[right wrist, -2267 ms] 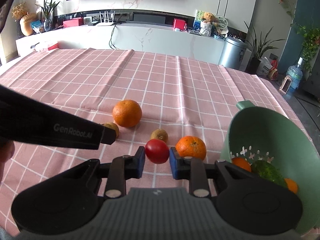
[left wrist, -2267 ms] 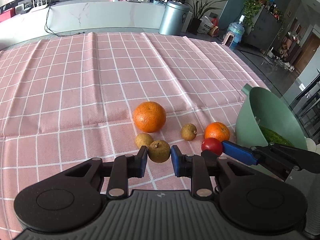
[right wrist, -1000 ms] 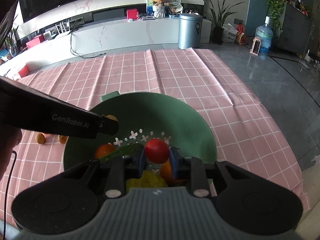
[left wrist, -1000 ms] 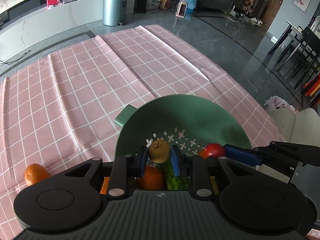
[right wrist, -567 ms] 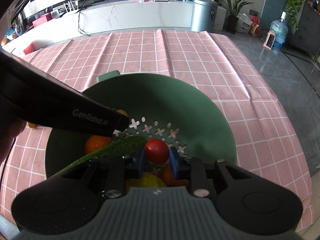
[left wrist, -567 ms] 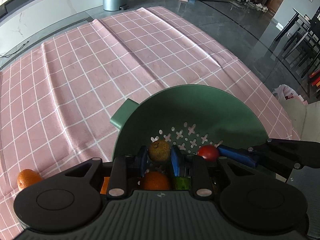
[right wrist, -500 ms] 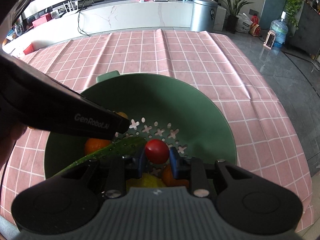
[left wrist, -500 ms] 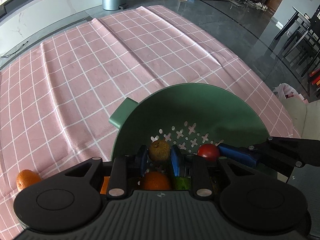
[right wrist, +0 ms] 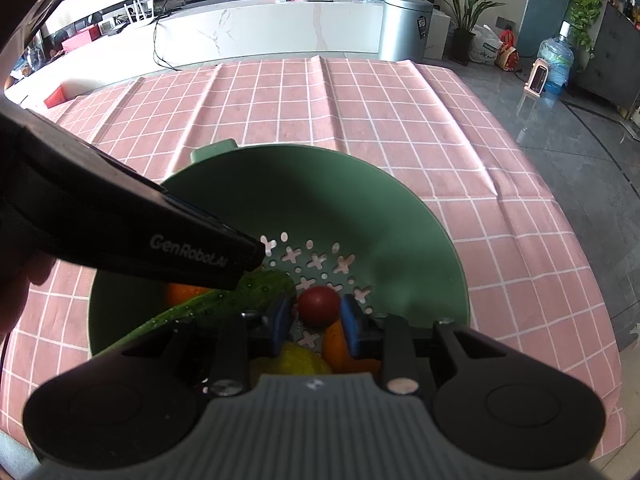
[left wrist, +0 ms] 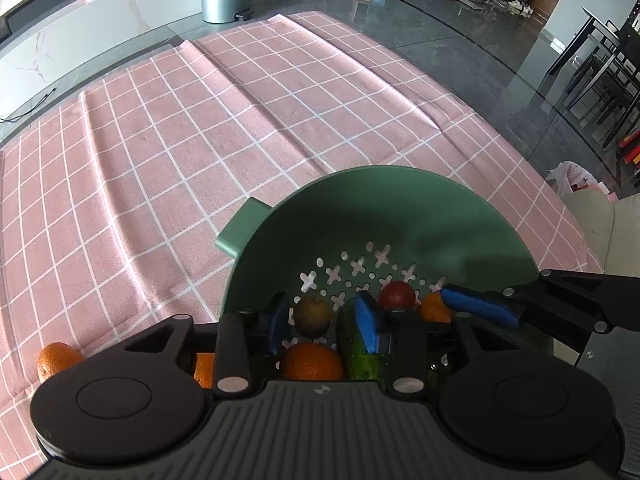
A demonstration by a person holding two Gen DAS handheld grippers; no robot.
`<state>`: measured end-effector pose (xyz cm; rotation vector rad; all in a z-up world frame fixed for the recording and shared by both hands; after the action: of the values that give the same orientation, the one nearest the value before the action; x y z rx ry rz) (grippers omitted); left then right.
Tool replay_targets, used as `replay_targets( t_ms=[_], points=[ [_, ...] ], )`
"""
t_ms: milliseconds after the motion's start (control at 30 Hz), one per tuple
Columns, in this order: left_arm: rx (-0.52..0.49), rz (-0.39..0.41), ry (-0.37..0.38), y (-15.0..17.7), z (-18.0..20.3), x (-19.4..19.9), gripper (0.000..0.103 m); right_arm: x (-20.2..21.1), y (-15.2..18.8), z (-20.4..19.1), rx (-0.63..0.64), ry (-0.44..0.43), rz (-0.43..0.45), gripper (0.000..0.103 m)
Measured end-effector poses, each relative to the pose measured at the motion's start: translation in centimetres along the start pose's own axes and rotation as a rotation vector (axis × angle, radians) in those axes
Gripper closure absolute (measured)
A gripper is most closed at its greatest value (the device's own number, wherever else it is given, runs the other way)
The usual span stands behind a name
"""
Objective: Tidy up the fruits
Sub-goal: 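Lower the longan and the cherry tomato into the green colander with both grippers, then withdraw both grippers from the colander and move toward the remaining fruit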
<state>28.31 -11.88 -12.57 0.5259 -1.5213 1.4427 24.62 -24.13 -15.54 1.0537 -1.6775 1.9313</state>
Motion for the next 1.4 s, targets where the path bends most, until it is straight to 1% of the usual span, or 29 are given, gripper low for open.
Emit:
replay_targets(
  t_ms=[100,300,400,500,567,667,733,933,1100,1267,1400],
  points=[
    [-0.003,0.024,0.0,-0.3,0.2,1.1,0.057,0.7,-0.2,0.2,-0.012,0.012,0.018,0.07],
    [-0.015,0.127,-0.001,-1.1,0.5,5.2,0.056,3.2,-1.6,0.0,-0.054,0.021,0.102,0.064],
    [-0.031,0.174,-0.025,-0.9,0.0,7.4,0.055,4.6,-2.5,-0.9,-0.087,-0.014,0.157,0.062],
    [-0.037,0.207,-0.042,-0.5,-0.9,9.5,0.055,5.6,-3.3,-2.4,-0.11,-0.079,0.198,0.058],
    [-0.042,0.221,-0.053,-0.1,-1.5,10.6,0.055,6.1,-3.6,-3.8,-0.106,-0.118,0.214,0.058],
    [-0.051,0.239,-0.078,0.9,-2.9,12.2,0.055,6.6,-3.8,-5.9,-0.059,-0.157,0.231,0.058],
    [-0.049,0.236,-0.093,1.8,-4.0,12.9,0.052,6.9,-3.7,-7.1,-0.022,-0.177,0.238,0.058],
    [-0.019,0.224,-0.132,5.2,-8.1,14.0,0.052,7.4,-3.2,-10.3,0.099,-0.226,0.255,0.058],
    [0.013,0.214,-0.131,7.5,-10.3,13.6,0.052,7.1,-2.8,-12.5,0.219,-0.247,0.246,0.058],
    [-0.012,0.209,-0.152,8.9,-11.4,12.6,0.052,6.1,-2.3,-14.5,0.343,-0.24,0.214,0.058],
    [-0.007,0.191,-0.147,9.8,-12.6,11.5,0.052,4.7,-2.1,-15.5,0.446,-0.227,0.175,0.058]
  ],
)
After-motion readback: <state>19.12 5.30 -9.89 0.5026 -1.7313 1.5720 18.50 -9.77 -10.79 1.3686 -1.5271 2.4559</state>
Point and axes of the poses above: each gripper's, at about its wrist camera, not at the fingertips, and x roughly against the way its jaws point, z to its right, y to its underside, the point moved 10 cm from there along -x, roughly the way its jaws point, and after that the axes turned 6 degrees about z, right-handed, at the moved point
